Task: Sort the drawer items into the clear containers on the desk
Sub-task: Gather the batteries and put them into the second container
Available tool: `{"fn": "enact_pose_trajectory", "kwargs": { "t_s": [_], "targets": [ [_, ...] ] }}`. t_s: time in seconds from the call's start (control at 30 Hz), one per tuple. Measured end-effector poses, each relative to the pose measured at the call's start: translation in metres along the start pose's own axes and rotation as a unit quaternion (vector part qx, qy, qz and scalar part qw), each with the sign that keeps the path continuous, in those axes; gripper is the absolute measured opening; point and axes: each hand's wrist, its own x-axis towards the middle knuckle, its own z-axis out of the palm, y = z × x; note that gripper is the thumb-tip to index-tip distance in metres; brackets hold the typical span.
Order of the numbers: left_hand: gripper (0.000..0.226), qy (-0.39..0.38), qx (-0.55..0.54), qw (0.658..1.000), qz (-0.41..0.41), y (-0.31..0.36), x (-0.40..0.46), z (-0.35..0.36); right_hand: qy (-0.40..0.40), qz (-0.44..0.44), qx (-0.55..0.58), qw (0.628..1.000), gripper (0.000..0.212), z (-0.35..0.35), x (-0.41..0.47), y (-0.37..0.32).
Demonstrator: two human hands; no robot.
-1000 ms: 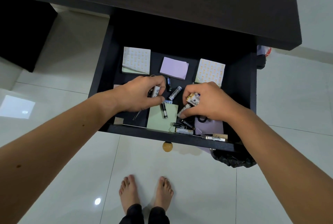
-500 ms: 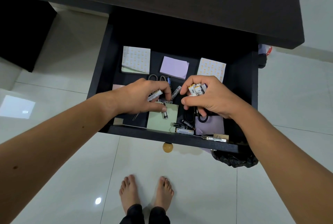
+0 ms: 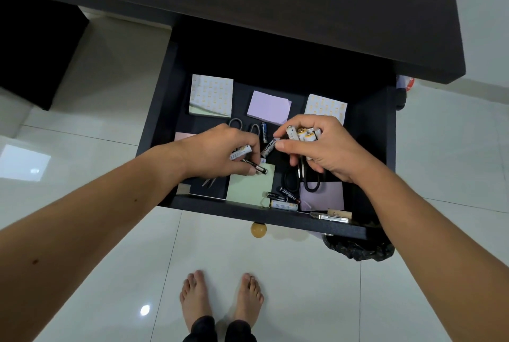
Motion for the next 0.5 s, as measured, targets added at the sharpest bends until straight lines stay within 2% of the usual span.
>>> {"fn": "enact_pose_trajectory", "kwargs": {
  "t_s": [0.13, 0.27, 0.4, 0.5],
  "targets": [
    [0.012, 0.05, -0.025, 0.998, -0.024, 0.002, -0.004, -0.009, 0.009, -0.012, 0.0, 1.0, 0.033, 0.002, 0.003, -0.003],
    [0.013, 0.096, -0.066, 0.992, -0.041, 0.006, -0.004, -0.013, 0.014, 0.012, -0.029, 0.999, 0.016, 0.004, 0.008, -0.001],
    [0.014, 0.107, -0.077, 0.99, -0.053, 0.006, -0.006, -0.015, 0.03, -0.021, -0.142, 0.989, 0.014, 0.006, 0.012, 0.003],
    [0.011, 0.118, -0.072, 0.989, -0.051, 0.005, -0.006, -0.016, 0.029, -0.08, -0.27, 0.959, 0.024, 0.011, 0.017, 0.003]
  ]
}}
